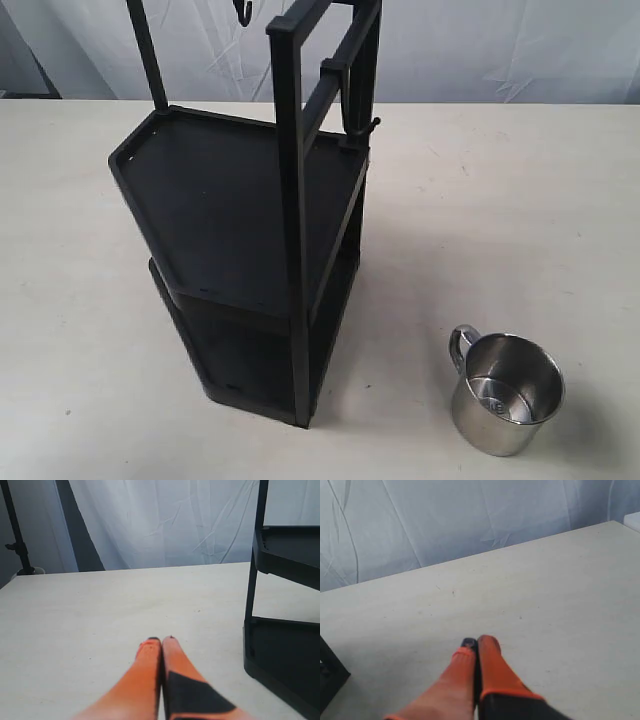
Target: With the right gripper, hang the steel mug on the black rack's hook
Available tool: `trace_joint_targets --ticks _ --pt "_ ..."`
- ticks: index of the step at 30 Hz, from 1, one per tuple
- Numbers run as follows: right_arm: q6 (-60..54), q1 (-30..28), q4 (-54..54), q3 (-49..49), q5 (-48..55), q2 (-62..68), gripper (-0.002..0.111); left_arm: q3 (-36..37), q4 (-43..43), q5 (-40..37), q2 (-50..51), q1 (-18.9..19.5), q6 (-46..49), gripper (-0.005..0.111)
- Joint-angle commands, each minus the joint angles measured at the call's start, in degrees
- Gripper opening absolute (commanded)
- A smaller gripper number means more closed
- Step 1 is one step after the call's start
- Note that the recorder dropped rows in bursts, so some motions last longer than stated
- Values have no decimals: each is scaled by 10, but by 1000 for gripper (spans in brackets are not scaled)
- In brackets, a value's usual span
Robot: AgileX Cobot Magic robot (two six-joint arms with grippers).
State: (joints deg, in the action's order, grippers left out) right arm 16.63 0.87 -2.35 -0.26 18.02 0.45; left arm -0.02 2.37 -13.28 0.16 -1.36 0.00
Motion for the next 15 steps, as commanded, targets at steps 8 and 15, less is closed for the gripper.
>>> trace_joint_targets --ticks 8,15 --pt "10 -2 54 3 -72 -4 -1 0 1 0 -2 1 0 2" --pt "113 -2 377 2 -314 -4 -1 0 1 0 -2 1 0 2"
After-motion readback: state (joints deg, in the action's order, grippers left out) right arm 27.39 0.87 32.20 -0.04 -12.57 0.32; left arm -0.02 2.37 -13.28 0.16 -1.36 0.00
